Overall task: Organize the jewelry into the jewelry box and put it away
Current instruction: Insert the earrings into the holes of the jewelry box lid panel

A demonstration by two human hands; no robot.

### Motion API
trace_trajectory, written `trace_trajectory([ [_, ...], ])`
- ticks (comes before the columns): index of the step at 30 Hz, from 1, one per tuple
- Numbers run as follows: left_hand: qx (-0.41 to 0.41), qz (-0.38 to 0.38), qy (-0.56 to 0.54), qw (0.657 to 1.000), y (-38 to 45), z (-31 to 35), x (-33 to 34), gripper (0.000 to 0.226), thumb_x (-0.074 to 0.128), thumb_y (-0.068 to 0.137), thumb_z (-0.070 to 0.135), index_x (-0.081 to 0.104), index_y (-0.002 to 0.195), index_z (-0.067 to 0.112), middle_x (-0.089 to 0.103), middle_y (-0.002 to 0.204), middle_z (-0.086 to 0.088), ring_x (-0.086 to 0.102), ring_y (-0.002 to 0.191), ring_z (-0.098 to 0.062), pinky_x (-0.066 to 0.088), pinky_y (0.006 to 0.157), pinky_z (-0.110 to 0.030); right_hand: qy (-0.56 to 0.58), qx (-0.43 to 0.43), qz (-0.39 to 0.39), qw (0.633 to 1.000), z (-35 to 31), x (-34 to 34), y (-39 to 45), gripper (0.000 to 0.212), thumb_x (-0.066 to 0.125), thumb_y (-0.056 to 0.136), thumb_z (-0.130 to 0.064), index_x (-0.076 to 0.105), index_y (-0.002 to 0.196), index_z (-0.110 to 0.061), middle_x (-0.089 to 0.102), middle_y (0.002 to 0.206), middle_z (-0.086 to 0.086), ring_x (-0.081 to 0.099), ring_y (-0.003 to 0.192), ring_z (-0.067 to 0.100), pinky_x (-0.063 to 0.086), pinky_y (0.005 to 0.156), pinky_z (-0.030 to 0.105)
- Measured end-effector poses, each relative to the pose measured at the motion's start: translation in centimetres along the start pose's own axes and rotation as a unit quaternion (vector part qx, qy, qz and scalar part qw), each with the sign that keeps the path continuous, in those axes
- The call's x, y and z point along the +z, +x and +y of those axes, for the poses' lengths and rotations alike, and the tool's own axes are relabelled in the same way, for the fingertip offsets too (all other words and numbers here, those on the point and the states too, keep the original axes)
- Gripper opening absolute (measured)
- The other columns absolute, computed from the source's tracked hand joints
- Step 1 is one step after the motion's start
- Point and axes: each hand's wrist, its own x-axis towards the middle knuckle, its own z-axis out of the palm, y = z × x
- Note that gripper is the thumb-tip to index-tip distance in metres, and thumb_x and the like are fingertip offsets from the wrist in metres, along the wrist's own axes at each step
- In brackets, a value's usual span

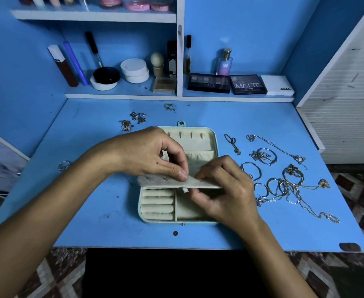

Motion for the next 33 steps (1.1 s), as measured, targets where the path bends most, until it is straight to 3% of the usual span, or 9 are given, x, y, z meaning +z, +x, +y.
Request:
trace_trajectory([
  [5, 0.0, -0.009, -0.005, 1.0, 0.0, 0.1, 0.0, 0.004, 0.079, 0.08, 0.023, 0.078, 0.084, 0.021, 0.073, 0.078, 0.013, 0.055, 0.06, 0.009, 0.036, 0.059, -0.003, -0.001, -0.002, 0.0, 1.0, 0.0, 0.0, 0.0, 0.017, 0.084, 0.074, -0.016, 0.072, 0.077, -0.004, 0.063, 0.08, 0.006, 0.063, 0.07, 0.022, 0.05, 0.064, 0.029],
  [20, -0.003, -0.053, 0.041, 0.998, 0.6, 0.3, -0.5, 0.003, 0.078, 0.081, 0.034, 0.078, 0.084, 0.033, 0.072, 0.085, 0.018, 0.064, 0.086, 0.001, 0.039, 0.074, -0.009, 0.003, -0.008, 0.001, 1.0, 0.1, 0.0, -0.2, 0.018, 0.085, 0.073, -0.014, 0.071, 0.076, -0.004, 0.063, 0.079, 0.006, 0.063, 0.07, 0.024, 0.05, 0.061, 0.034],
  [29, -0.009, -0.079, 0.066, 0.995, 0.8, 0.8, -1.1, 0.004, 0.073, 0.087, 0.029, 0.076, 0.089, 0.031, 0.071, 0.084, 0.02, 0.058, 0.071, 0.008, 0.037, 0.063, -0.005, -0.001, -0.007, 0.004, 1.0, 0.1, 0.1, -0.2, 0.017, 0.085, 0.073, -0.014, 0.072, 0.076, -0.004, 0.063, 0.079, 0.006, 0.063, 0.069, 0.024, 0.05, 0.061, 0.031],
  [33, -0.006, -0.08, 0.079, 0.994, 0.9, 0.9, -1.1, 0.003, 0.075, 0.086, 0.031, 0.077, 0.088, 0.031, 0.071, 0.084, 0.02, 0.061, 0.076, 0.006, 0.037, 0.066, -0.005, -0.002, -0.011, 0.001, 1.0, 0.2, 0.1, -0.2, 0.018, 0.085, 0.074, -0.015, 0.072, 0.077, -0.003, 0.063, 0.079, 0.007, 0.063, 0.07, 0.025, 0.05, 0.061, 0.033],
])
